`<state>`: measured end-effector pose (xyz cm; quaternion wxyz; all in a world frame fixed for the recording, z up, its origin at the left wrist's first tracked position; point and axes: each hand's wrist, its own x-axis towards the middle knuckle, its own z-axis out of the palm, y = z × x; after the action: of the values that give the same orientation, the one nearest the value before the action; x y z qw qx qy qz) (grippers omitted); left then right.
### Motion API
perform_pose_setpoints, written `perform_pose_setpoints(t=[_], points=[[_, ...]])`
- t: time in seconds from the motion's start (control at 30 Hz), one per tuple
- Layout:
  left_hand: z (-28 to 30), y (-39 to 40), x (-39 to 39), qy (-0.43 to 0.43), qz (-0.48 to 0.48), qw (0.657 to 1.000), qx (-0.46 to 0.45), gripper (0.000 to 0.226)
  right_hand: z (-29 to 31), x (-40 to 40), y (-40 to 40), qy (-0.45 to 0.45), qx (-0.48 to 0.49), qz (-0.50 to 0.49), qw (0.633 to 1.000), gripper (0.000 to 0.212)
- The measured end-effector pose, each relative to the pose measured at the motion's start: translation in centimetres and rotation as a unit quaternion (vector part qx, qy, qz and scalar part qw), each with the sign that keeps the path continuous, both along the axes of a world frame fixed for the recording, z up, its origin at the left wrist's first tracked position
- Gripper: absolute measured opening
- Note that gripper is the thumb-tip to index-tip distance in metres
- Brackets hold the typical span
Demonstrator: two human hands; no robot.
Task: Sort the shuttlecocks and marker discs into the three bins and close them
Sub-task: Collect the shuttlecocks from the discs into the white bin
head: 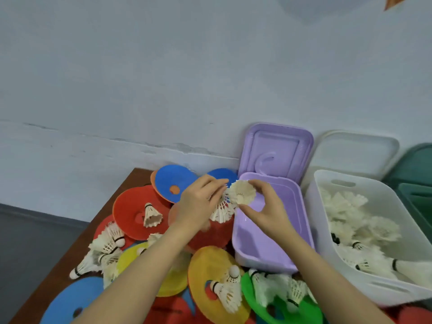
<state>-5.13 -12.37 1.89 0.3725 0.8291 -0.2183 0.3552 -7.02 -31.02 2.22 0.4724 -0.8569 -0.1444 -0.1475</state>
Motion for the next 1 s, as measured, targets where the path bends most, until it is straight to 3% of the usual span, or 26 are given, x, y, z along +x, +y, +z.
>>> perform_pose_setpoints(t=[0.13,0.27,0.5,0.6,0.67,0.73,0.9,1.0], points=[[0.8,-8.5,-0.9,-0.001,-0.031,0.999,-0.018,0.024,0.8,-1.7,-8.1,-0.020,0.016,-0.028,0.999,0.048],[1.0,-16.3,-1.8,0.005,-0.062,0.997,-0.038,0.023,1.0,-3.2,-15.7,-0.032,-0.011,-0.081,0.996,0.066],[0.1,-27.5,-3.2,0.051,-0.089,0.994,-0.042,0.024,-0.1,-4.9,-26.5,-0.032,-0.073,-0.152,0.985,0.061],[-1.4,-30.3,-3.0,0.134,-0.119,0.983,0.043,0.028,-1.8,-5.3,-29.9,0.008,-0.132,-0.164,0.977,0.065],[-2.8,-31.4,-3.0,0.209,-0.128,0.953,0.179,0.036,-3.2,-5.5,-31.4,0.073,-0.195,-0.152,0.966,0.069],[-3.8,-31.6,-3.4,0.231,-0.121,0.923,0.284,0.045,-4.5,-5.9,-32.2,0.139,-0.260,-0.118,0.948,0.071],[-4.5,-30.8,-4.1,0.235,-0.077,0.901,0.357,0.049,-5.2,-6.1,-32.2,0.179,-0.364,-0.072,0.911,0.062],[-4.2,-30.4,-4.4,0.263,-0.072,0.900,0.341,0.048,-4.8,-5.8,-31.2,0.192,-0.404,-0.066,0.892,0.064]])
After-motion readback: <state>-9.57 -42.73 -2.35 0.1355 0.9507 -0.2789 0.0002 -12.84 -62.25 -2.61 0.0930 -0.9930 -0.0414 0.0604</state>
